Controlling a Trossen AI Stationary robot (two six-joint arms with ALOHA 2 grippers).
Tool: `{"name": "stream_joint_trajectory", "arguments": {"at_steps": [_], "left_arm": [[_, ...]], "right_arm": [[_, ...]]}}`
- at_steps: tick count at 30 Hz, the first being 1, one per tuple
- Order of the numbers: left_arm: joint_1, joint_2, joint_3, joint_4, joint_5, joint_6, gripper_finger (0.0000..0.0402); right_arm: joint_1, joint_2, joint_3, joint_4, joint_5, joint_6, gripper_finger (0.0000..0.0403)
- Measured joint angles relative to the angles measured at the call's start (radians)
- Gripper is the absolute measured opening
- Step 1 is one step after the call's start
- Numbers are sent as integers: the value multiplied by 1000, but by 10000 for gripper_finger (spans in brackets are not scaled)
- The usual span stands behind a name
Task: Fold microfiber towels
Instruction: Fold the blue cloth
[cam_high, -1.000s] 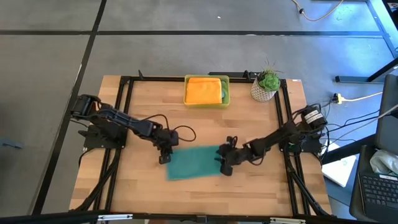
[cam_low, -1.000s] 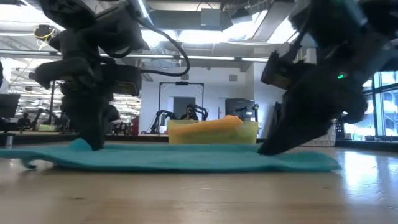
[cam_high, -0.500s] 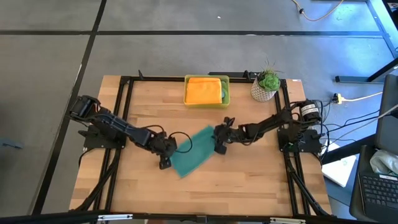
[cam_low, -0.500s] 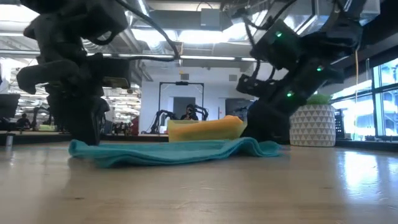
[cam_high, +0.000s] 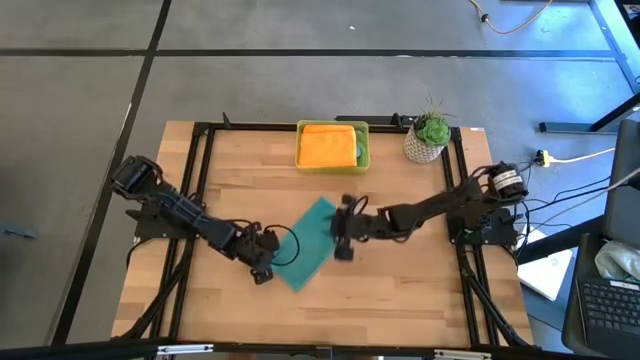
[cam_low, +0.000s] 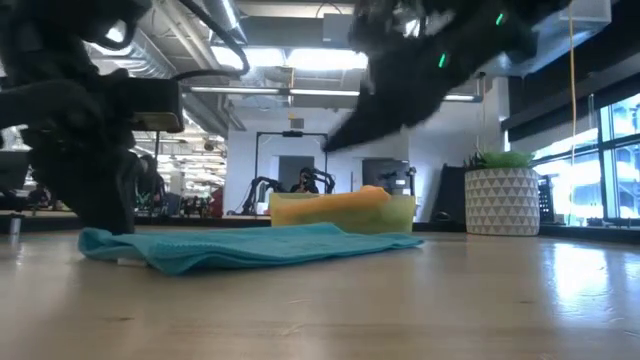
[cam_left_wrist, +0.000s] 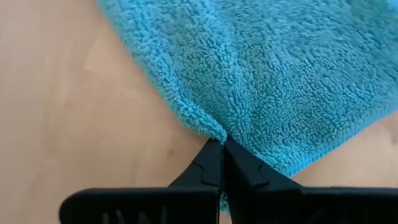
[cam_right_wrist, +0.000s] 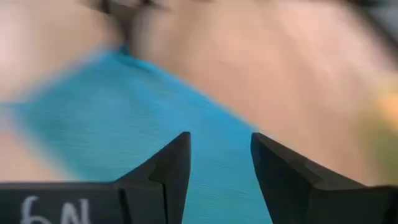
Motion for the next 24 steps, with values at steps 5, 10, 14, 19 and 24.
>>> {"name": "stream_joint_trajectory", "arguments": {"at_steps": [5,10,14,19,24], "left_arm": [[-29,4,-3,76,27,-20,0],[-71,3,-2,138,44,-54,0],[-94,3,-1,179,17,-77,1],[-109,1,0,213,-14,-105,1],[-126,1,0,227,-25,-130,1]], "right_arm": [[121,53,34,91,-195,30,170],[238,177,82,114,-95,-89,170],[298,316,174,109,-2,-253,174],[332,443,316,41,106,-373,202],[344,471,394,-83,132,-357,234]]}}
